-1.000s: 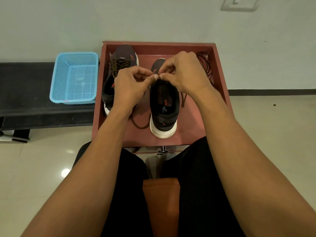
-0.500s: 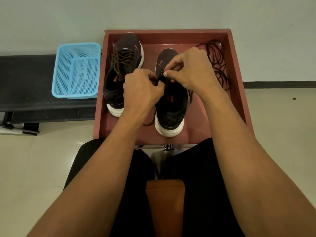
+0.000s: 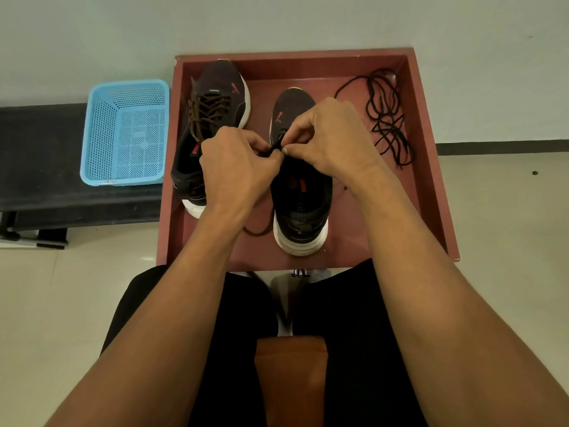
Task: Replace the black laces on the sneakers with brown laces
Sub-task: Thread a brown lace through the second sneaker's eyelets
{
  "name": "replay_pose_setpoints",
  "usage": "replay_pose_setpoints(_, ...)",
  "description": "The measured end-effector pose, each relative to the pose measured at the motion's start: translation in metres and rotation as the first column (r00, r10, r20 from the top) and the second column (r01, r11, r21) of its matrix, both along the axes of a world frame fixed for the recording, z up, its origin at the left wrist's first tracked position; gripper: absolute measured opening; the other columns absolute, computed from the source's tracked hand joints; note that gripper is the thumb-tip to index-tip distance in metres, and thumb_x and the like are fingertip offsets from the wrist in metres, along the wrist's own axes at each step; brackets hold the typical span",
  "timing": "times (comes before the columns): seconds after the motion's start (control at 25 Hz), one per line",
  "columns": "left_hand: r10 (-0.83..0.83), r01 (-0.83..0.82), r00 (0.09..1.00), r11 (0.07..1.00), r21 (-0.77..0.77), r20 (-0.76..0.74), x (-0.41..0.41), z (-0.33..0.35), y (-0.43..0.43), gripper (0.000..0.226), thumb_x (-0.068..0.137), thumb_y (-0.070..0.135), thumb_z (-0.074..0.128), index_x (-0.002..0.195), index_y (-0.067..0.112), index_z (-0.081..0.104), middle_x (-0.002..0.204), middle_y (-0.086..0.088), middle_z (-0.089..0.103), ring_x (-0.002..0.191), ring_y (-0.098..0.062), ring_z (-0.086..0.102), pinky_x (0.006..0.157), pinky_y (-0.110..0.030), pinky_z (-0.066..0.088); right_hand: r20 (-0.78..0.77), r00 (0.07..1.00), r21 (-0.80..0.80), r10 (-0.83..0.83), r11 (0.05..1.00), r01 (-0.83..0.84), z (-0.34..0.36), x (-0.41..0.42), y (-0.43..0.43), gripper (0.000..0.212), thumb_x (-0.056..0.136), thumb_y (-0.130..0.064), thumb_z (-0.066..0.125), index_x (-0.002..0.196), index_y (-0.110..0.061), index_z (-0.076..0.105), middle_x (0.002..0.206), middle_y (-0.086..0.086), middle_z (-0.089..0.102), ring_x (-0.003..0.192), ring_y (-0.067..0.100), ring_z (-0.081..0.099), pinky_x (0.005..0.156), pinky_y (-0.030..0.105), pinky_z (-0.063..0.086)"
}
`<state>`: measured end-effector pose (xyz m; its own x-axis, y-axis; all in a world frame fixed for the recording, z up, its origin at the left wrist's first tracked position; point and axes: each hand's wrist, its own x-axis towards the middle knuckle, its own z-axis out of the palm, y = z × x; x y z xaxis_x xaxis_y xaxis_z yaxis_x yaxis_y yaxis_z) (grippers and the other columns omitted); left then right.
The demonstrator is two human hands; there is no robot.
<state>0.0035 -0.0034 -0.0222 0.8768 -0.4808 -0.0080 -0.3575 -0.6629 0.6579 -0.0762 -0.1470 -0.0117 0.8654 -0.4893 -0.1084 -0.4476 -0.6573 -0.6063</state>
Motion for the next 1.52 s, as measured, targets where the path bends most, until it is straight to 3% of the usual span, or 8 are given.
replay_pose_setpoints(0.08, 0.001, -0.002, 1.000, 1.000, -0.010, -0.018, 0.000, 0.001, -0.001, 0.021, 0.083, 0.042, 0.081, 0.094, 0.024, 0.083, 0.070, 0.016, 0.066, 0.079, -0.006, 0.072, 0.082, -0.030, 0.061, 0.000, 1.000, -0.009, -0.015, 1.000, 0.015, -0.001, 0.001, 0.002, 0.007, 0.089, -0.029, 0.083, 0.096, -0.029, 0.084, 0.087, -0.011, 0.077, 0.080, 0.000, 0.070, 0.071, 0.006, 0.048)
replay_pose_setpoints(0.24, 0.020, -0.021, 1.000, 0.999, -0.026, -0.023, 0.001, 0.001, -0.001, 0.023, 0.083, 0.042, 0.081, 0.097, 0.024, 0.084, 0.080, 0.012, 0.074, 0.083, -0.006, 0.073, 0.083, -0.028, 0.060, -0.010, 0.999, -0.028, -0.041, 0.999, 0.041, -0.003, 0.003, 0.006, 0.007, 0.089, -0.031, 0.082, 0.096, -0.032, 0.084, 0.090, -0.011, 0.077, 0.084, 0.004, 0.067, 0.087, 0.030, 0.059)
replay_pose_setpoints(0.48, 0.011, -0.012, 0.998, 1.000, -0.026, -0.056, 0.001, 0.001, -0.001, 0.022, 0.084, 0.040, 0.078, 0.099, 0.025, 0.084, 0.073, 0.016, 0.066, 0.081, -0.005, 0.071, 0.080, -0.027, 0.059, -0.019, 0.996, -0.038, -0.088, 0.995, 0.087, -0.005, 0.006, 0.009, 0.005, 0.087, -0.030, 0.084, 0.091, -0.033, 0.084, 0.095, -0.011, 0.079, 0.100, 0.013, 0.071, 0.097, 0.044, 0.056)
replay_pose_setpoints(0.64, -0.002, 0.000, 0.998, 1.000, -0.026, -0.068, 0.003, 0.000, 0.001, 0.020, 0.086, 0.037, 0.076, 0.099, 0.025, 0.084, 0.073, 0.017, 0.066, 0.079, -0.003, 0.070, 0.078, -0.025, 0.059, -0.054, 0.997, -0.104, -0.057, 0.993, 0.051, -0.006, 0.010, 0.011, 0.003, 0.087, -0.033, 0.083, 0.090, -0.034, 0.083, 0.091, -0.014, 0.077, 0.098, 0.012, 0.071, 0.098, 0.046, 0.054)
replay_pose_setpoints(0.88, -0.012, 0.009, 0.997, 0.999, -0.041, -0.077, 0.001, -0.002, -0.001, 0.019, 0.085, 0.040, 0.076, 0.095, 0.026, 0.083, 0.076, 0.012, 0.074, 0.076, -0.005, 0.071, 0.076, -0.031, 0.063, -0.024, 0.999, 0.006, -0.047, 0.999, 0.047, -0.005, 0.006, 0.005, 0.006, 0.087, -0.029, 0.083, 0.090, -0.034, 0.084, 0.086, -0.015, 0.077, 0.093, 0.011, 0.072, 0.097, 0.046, 0.056)
replay_pose_setpoints(1.32, -0.023, 0.017, 0.994, 0.998, -0.059, -0.105, 0.002, -0.001, 0.000, 0.016, 0.088, 0.034, 0.071, 0.094, 0.026, 0.084, 0.076, 0.010, 0.075, 0.075, -0.006, 0.072, 0.076, -0.035, 0.063, -0.054, 0.993, -0.086, -0.100, 0.992, 0.095, -0.007, 0.011, 0.011, 0.003, 0.089, -0.039, 0.080, 0.091, -0.039, 0.081, 0.089, -0.015, 0.077, 0.099, 0.011, 0.069, 0.101, 0.044, 0.045)
replay_pose_setpoints(1.52, -0.029, 0.021, 0.991, 0.998, -0.065, -0.134, 0.003, -0.003, -0.001, 0.017, 0.091, 0.035, 0.069, 0.092, 0.026, 0.084, 0.072, 0.010, 0.073, 0.071, -0.008, 0.070, 0.070, -0.031, 0.060, -0.005, 0.993, -0.004, -0.122, 0.993, 0.122, -0.011, 0.011, 0.010, 0.003, 0.085, -0.038, 0.083, 0.083, -0.039, 0.081, 0.079, -0.018, 0.074, 0.091, 0.010, 0.071, 0.096, 0.048, 0.054)
